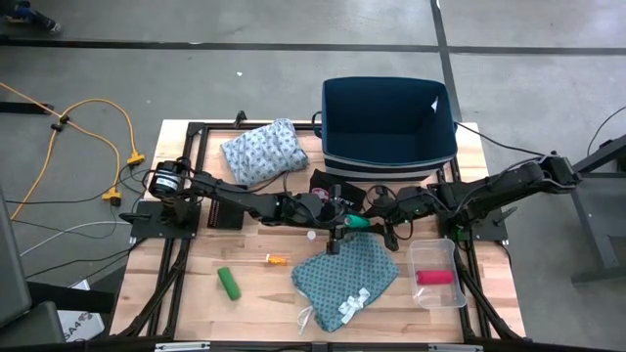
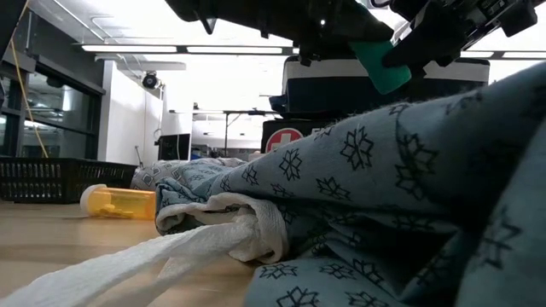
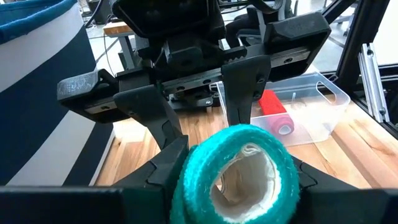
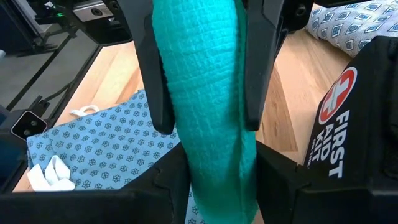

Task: Pick & place medical supplies in basket/bin
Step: Put the dark green bandage into the transparent bin

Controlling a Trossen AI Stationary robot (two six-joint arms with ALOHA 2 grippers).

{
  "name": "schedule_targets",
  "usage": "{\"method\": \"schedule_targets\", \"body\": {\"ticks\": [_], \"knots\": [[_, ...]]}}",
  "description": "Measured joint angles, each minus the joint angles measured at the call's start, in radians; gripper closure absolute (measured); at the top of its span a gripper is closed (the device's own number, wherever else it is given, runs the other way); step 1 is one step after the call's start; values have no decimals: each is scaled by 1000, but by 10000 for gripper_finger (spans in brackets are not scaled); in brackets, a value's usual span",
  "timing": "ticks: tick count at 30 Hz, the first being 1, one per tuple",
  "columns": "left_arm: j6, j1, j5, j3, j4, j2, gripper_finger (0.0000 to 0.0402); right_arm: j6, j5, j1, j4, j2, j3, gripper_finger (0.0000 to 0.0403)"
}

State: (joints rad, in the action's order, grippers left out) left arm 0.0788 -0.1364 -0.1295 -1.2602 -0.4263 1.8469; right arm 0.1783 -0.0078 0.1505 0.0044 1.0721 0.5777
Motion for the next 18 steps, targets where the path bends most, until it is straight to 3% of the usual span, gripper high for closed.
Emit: {"method": "schedule_targets", "body": {"ticks": [5,18], "knots": [[-5,0,1,0,0,0,246,0,0,0,0,0,0,267],[3,-4,6,0,0,0,191,1,-15,-1,0,0,0,267]]}}
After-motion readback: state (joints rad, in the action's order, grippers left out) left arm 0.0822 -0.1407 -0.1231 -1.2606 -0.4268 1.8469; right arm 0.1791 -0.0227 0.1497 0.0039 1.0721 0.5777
